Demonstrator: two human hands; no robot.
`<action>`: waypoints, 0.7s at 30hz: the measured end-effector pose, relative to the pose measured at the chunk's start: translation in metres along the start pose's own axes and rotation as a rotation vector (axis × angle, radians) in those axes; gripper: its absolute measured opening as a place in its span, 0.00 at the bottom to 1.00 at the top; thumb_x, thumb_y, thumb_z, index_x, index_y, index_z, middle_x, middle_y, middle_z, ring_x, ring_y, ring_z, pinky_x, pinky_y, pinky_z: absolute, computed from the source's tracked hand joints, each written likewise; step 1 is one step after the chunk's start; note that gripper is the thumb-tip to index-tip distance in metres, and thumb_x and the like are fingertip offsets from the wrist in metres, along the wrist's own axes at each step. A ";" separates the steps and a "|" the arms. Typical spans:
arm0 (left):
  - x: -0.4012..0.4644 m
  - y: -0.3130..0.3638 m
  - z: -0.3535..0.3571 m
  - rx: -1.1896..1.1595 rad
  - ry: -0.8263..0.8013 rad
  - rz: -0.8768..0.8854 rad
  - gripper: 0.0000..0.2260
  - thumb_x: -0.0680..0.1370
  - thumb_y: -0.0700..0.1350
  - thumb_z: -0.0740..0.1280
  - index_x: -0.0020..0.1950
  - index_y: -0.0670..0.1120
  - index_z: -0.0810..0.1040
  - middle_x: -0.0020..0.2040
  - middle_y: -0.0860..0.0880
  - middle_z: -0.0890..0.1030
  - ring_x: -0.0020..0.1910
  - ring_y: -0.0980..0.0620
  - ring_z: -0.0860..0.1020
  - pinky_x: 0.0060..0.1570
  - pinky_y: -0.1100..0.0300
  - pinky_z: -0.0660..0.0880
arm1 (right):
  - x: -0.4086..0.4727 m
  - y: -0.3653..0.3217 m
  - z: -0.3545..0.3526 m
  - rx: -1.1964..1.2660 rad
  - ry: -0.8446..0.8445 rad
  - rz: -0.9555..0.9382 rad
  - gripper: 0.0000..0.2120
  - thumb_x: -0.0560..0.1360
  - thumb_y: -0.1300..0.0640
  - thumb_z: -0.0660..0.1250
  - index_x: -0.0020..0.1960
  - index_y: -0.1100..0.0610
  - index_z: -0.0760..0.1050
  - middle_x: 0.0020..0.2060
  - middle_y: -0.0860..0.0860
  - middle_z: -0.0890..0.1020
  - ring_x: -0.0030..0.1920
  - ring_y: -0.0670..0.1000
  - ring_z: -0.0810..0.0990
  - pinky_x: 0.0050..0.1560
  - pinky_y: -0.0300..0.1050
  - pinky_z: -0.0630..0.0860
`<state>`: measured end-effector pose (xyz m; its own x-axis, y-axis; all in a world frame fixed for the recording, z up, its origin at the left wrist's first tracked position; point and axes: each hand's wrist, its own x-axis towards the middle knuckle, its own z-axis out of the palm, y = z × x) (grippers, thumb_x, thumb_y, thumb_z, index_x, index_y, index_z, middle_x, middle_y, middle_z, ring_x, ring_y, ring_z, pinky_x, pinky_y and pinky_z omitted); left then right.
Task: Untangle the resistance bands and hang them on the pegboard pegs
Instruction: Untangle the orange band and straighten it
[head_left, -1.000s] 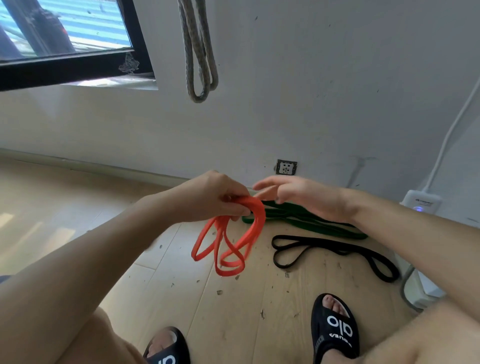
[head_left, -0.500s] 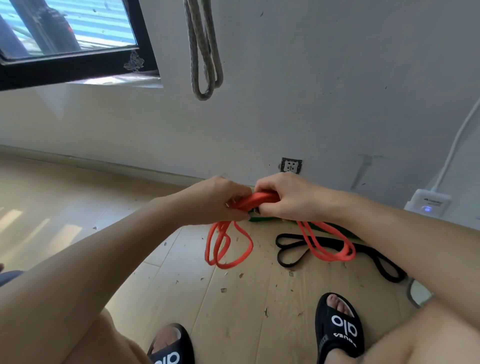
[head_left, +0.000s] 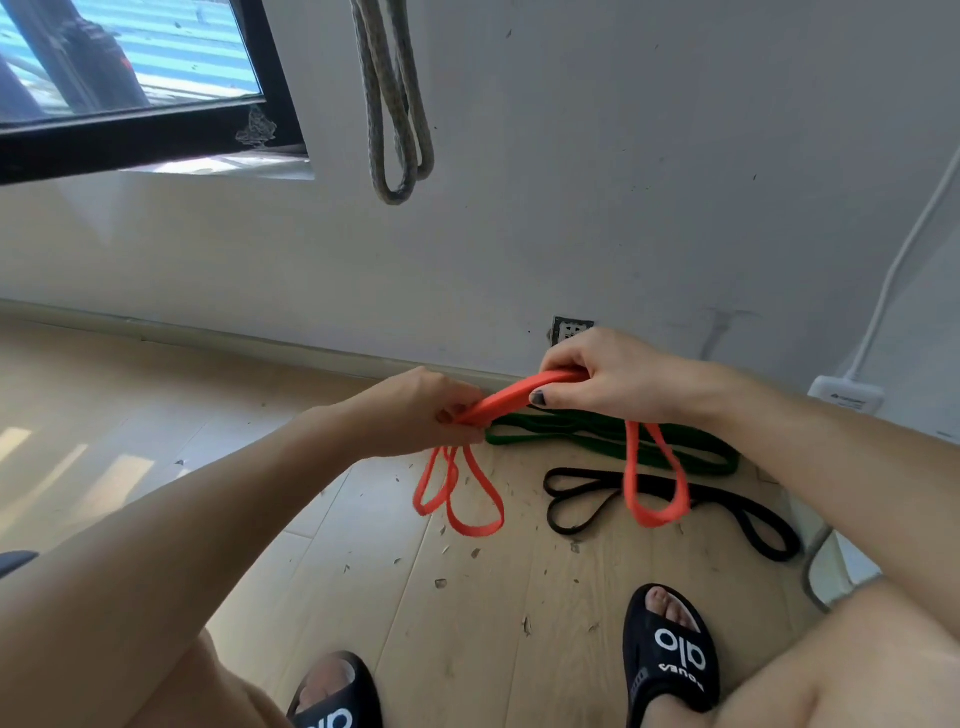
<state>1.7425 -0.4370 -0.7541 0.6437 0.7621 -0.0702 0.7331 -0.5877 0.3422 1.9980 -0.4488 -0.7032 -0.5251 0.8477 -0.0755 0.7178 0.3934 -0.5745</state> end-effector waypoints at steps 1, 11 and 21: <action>0.000 0.000 -0.001 0.010 0.011 -0.007 0.12 0.80 0.54 0.69 0.57 0.48 0.83 0.43 0.52 0.85 0.40 0.56 0.85 0.46 0.56 0.84 | -0.001 0.002 -0.002 0.003 0.008 0.010 0.08 0.79 0.48 0.70 0.44 0.49 0.83 0.30 0.44 0.75 0.29 0.41 0.71 0.32 0.34 0.66; -0.003 0.001 -0.014 0.202 0.019 -0.058 0.23 0.77 0.66 0.58 0.53 0.50 0.82 0.38 0.52 0.83 0.36 0.54 0.83 0.43 0.53 0.83 | -0.008 0.003 -0.008 0.016 0.052 0.016 0.09 0.80 0.47 0.69 0.45 0.50 0.82 0.33 0.47 0.76 0.32 0.43 0.70 0.35 0.38 0.67; 0.000 0.008 -0.016 0.285 0.015 -0.036 0.19 0.83 0.63 0.57 0.53 0.52 0.81 0.36 0.53 0.81 0.34 0.53 0.80 0.38 0.71 0.70 | -0.007 -0.001 -0.008 0.100 0.070 -0.034 0.10 0.80 0.49 0.70 0.46 0.53 0.84 0.31 0.48 0.74 0.30 0.42 0.68 0.32 0.36 0.66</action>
<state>1.7447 -0.4369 -0.7366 0.6145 0.7864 -0.0634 0.7889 -0.6113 0.0628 2.0048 -0.4517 -0.6954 -0.5127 0.8586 0.0003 0.6493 0.3879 -0.6542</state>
